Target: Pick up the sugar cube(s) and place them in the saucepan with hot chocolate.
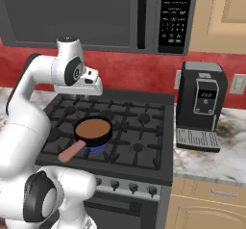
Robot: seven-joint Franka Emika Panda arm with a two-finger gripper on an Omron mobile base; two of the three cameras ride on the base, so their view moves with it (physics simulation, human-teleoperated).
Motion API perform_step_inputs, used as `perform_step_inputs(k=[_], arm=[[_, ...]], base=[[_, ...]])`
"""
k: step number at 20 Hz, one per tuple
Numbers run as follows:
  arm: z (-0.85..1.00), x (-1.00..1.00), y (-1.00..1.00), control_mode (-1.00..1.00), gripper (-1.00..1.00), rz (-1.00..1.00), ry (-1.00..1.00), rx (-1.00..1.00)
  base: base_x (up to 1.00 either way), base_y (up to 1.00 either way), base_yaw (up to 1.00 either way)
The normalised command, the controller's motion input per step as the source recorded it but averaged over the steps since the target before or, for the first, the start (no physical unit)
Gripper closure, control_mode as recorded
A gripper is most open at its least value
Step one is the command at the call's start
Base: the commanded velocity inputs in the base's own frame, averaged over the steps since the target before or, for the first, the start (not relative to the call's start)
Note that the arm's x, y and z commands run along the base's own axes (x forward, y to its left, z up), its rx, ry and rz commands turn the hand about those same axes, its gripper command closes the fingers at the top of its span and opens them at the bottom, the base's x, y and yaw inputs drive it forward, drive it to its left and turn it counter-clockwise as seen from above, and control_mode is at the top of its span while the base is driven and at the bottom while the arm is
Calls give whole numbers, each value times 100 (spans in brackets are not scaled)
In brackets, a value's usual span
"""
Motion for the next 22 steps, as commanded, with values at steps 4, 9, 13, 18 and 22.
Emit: perform_step_inputs(k=[4,9,13,18,22], arm=[[0,-10,31,-100,-100,0,-11,-6],[-3,-42,87,-100,-100,4,-10,-16],[0,-43,90,-100,-100,9,-3,-12],[0,-44,79,-100,-100,10,0,-6],[-9,-40,62,-100,-100,22,1,0]], base=[[0,0,0],[0,0,0],[0,0,0],[0,0,0],[0,0,0]])
